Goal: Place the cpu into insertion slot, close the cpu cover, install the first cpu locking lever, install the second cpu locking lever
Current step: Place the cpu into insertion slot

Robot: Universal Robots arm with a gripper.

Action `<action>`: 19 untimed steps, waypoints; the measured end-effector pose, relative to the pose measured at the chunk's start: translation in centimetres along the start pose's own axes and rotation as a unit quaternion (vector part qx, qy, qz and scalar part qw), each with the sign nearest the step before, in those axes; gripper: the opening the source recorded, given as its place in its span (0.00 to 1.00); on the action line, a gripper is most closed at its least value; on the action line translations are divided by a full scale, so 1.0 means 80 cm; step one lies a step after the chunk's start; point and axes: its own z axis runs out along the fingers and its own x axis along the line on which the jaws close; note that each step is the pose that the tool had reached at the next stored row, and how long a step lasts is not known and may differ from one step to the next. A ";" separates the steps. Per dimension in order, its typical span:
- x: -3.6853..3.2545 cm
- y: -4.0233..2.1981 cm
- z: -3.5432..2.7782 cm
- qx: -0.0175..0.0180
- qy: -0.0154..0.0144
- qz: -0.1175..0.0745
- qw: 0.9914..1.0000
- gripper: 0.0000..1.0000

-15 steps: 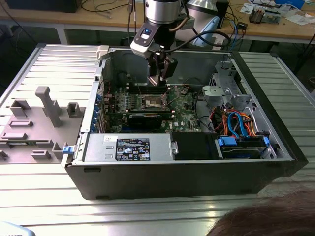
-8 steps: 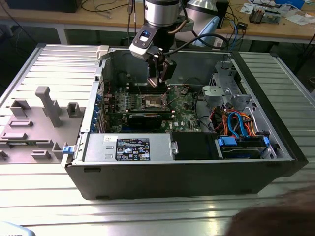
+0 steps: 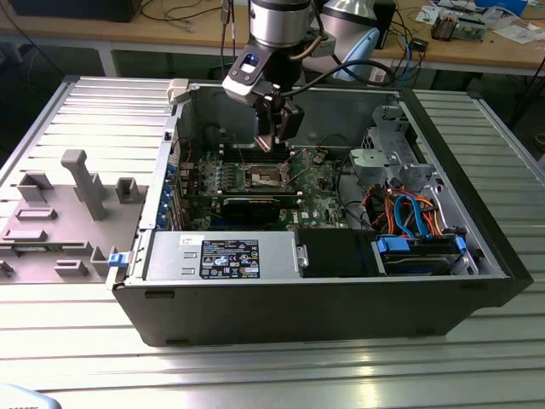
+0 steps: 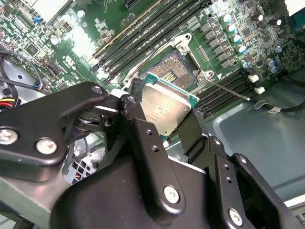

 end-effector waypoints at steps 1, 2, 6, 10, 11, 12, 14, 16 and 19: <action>0.0000 0.0000 0.0005 0.000 0.000 0.007 1.000 0.54; 0.0000 0.0000 0.0009 0.000 0.000 0.011 1.000 0.54; 0.0000 0.0000 0.0021 0.001 0.000 0.023 1.000 0.54; 0.0001 0.0000 0.0031 0.001 0.000 0.032 0.999 0.54; 0.0001 0.0000 0.0034 0.001 0.000 0.034 0.999 0.54; 0.0001 0.0001 0.0036 0.001 0.000 0.037 0.999 0.54; 0.0001 0.0000 0.0040 0.001 0.000 0.041 0.999 0.54; 0.0001 0.0000 0.0043 0.001 0.000 0.045 0.999 0.54; 0.0001 0.0001 0.0049 0.001 0.000 0.052 0.999 0.54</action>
